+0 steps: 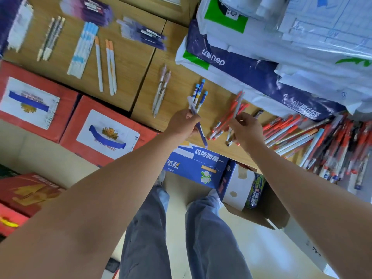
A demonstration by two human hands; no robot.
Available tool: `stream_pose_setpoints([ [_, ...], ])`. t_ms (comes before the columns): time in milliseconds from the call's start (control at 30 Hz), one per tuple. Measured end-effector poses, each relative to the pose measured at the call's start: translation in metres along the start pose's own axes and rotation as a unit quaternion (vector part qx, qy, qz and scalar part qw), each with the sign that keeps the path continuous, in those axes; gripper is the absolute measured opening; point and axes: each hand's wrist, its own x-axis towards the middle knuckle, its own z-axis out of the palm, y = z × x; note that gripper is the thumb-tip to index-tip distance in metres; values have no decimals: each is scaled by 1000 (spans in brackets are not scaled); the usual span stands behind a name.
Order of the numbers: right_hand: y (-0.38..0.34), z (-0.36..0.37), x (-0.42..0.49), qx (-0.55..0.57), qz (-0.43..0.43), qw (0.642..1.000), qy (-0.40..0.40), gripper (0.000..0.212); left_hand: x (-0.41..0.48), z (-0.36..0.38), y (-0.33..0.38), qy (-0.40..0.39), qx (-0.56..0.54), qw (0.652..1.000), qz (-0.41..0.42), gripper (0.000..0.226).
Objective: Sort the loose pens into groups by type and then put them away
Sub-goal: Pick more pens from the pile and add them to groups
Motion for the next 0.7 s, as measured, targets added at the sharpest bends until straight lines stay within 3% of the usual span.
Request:
stream_pose_setpoints([
  [100, -23, 11, -7, 3, -9, 998, -65, 5, -5, -19, 3, 7, -46, 999, -1, 14],
  [233, -57, 38, -16, -14, -40, 987, -155, 14, -7, -52, 9, 9, -98, 995, 20, 12],
  [367, -92, 77, -16, 12, -48, 980, -195, 13, 5, -99, 17, 29, -121, 992, 20, 9],
  [533, -137, 136, -4, 27, -62, 987, -149, 8, 31, -176, 25, -5, -70, 997, 41, 14],
  [600, -154, 160, 5, 52, -62, 990, -113, 16, 46, -208, 23, 17, 4, 998, 57, 11],
  [700, -177, 187, 26, 83, -53, 994, -46, 9, 71, -256, 22, 76, 138, 981, 110, 28],
])
